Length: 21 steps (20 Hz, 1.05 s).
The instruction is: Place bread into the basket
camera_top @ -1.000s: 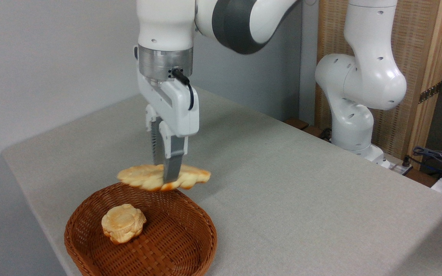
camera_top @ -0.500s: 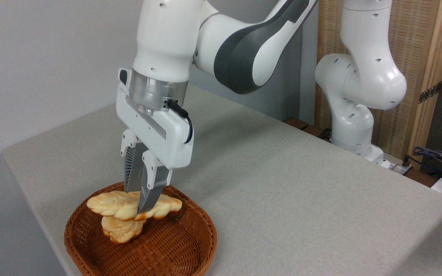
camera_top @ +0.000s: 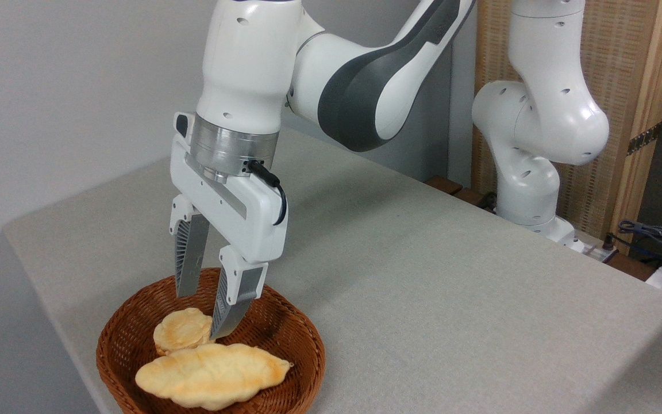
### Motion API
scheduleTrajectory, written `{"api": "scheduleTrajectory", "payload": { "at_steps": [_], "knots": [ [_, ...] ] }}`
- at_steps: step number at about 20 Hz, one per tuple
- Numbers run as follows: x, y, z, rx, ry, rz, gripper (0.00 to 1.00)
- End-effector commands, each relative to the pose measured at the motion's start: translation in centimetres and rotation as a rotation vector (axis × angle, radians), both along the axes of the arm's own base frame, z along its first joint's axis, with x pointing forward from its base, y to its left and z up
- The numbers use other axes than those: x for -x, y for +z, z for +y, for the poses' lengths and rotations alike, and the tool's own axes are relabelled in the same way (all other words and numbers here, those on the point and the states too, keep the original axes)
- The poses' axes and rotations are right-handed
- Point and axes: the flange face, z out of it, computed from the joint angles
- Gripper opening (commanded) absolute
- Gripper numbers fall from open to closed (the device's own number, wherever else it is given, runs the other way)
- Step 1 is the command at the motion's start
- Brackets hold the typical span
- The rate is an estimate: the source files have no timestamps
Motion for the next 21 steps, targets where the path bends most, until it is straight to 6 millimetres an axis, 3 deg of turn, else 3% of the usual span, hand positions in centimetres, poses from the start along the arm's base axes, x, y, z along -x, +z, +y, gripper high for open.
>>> {"api": "scheduleTrajectory", "payload": {
  "at_steps": [1, 8, 12, 21],
  "knots": [
    [0.0, 1.1, 0.1, 0.050, 0.104, -0.010, 1.00],
    [3.7, 4.1, -0.2, -0.017, 0.049, 0.139, 1.00],
    [5.4, 6.9, -0.2, -0.024, 0.027, 0.267, 1.00],
    [6.1, 7.6, -0.6, -0.071, 0.113, 0.302, 1.00]
  ]
}}
